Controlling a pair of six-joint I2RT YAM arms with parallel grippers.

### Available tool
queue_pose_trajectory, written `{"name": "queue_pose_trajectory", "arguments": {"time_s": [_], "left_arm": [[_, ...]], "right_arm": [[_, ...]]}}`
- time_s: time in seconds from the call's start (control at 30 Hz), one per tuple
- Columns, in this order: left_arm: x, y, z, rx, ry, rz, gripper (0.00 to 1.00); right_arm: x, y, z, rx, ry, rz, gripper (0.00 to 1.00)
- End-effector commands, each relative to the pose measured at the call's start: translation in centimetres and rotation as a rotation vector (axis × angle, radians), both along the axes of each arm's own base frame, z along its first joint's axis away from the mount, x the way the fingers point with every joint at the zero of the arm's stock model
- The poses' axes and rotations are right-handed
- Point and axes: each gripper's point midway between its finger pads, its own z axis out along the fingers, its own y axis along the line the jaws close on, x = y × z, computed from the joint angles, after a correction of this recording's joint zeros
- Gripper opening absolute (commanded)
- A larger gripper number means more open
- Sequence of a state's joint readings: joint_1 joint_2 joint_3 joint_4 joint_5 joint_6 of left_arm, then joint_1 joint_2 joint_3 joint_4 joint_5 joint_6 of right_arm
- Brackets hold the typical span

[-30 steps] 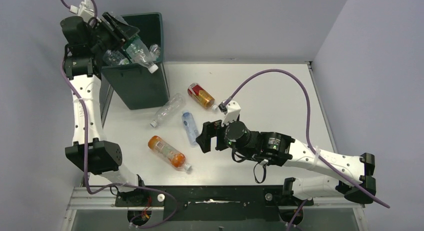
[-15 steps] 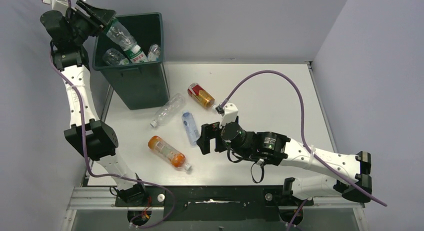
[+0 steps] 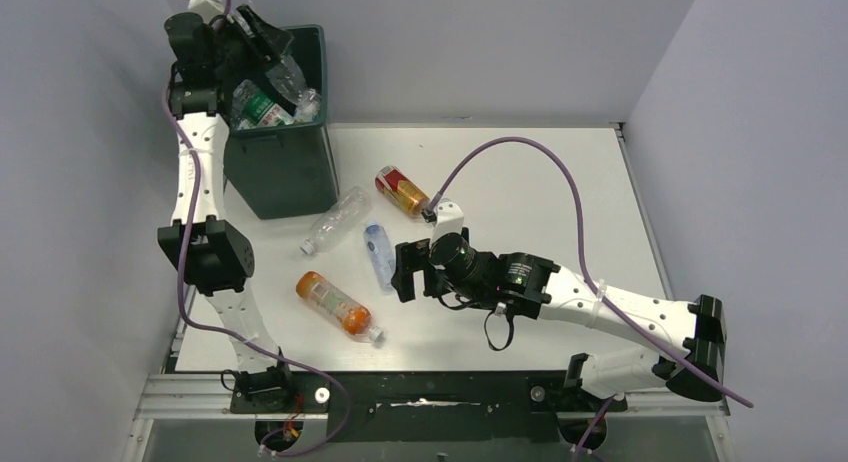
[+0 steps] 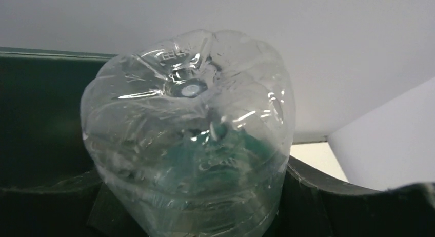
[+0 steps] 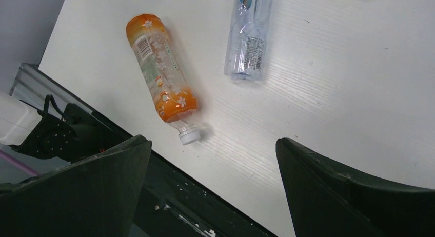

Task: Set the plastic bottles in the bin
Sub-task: Place the plastic bottle in the trash bin.

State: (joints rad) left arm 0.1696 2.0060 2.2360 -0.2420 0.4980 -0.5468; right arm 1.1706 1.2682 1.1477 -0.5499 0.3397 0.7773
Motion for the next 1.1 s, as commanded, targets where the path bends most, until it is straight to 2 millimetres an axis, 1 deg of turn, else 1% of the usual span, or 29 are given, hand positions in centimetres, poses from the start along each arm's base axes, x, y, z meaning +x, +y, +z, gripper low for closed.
{"name": "queue_pose_trajectory", "arguments": {"time_s": [0.0,0.1,0.13,0.3,0.33,0.5,0.63,0.73,0.77,0.8,0.87,0.93,1.07], "left_arm": [[-0.1,-0.9,2.2,0.172,-0.073,0.051,0.68],[-0.2,-0.9,1.9,0.188,-0.058,0.065,0.81],[-0.3,-0.9,1.9,0.190,-0.058,0.064,0.82],[-0.9,-0.4,2.8,0.172,-0.055,0.084,0.83],[-1.2,-0.1,3.3,0.162,-0.057,0.092,0.83],[-3.3,-0.2,5.4,0.112,-0.073,0.089,0.84],[-5.7,-1.2,7.0,0.080,-0.093,0.061,0.84],[-8.2,-2.1,7.9,0.043,-0.124,0.037,0.84],[-8.7,-2.3,7.1,0.029,-0.104,0.038,0.84],[-9.6,-2.4,7.3,0.018,-0.108,0.038,0.84],[-11.2,-3.0,7.0,-0.002,-0.102,0.022,0.84],[-13.2,-4.0,7.0,-0.023,-0.106,-0.009,0.84],[-16.1,-6.1,5.6,-0.044,-0.054,-0.081,0.84]], "right_arm": [[0.7,1.3,3.6,0.094,-0.048,0.019,0.98],[0.8,1.0,3.5,0.094,-0.046,0.017,0.98],[0.9,0.9,3.5,0.095,-0.046,0.016,0.98],[1.2,0.6,3.6,0.095,-0.050,0.013,0.98],[1.3,0.4,3.6,0.094,-0.051,0.012,0.98],[3.1,-1.1,3.4,0.076,-0.037,-0.033,0.98],[4.8,-2.5,2.9,0.049,-0.026,-0.070,0.98],[6.1,-3.3,2.2,0.035,-0.021,-0.079,0.98],[6.6,-3.5,1.9,0.029,-0.021,-0.077,0.99],[7.1,-3.7,1.7,0.028,-0.021,-0.077,1.00],[8.1,-4.1,1.3,0.027,-0.026,-0.074,0.98],[9.3,-4.3,0.8,0.026,-0.028,-0.072,0.96],[11.1,-4.1,-0.1,-0.001,-0.041,-0.045,0.90]]}}
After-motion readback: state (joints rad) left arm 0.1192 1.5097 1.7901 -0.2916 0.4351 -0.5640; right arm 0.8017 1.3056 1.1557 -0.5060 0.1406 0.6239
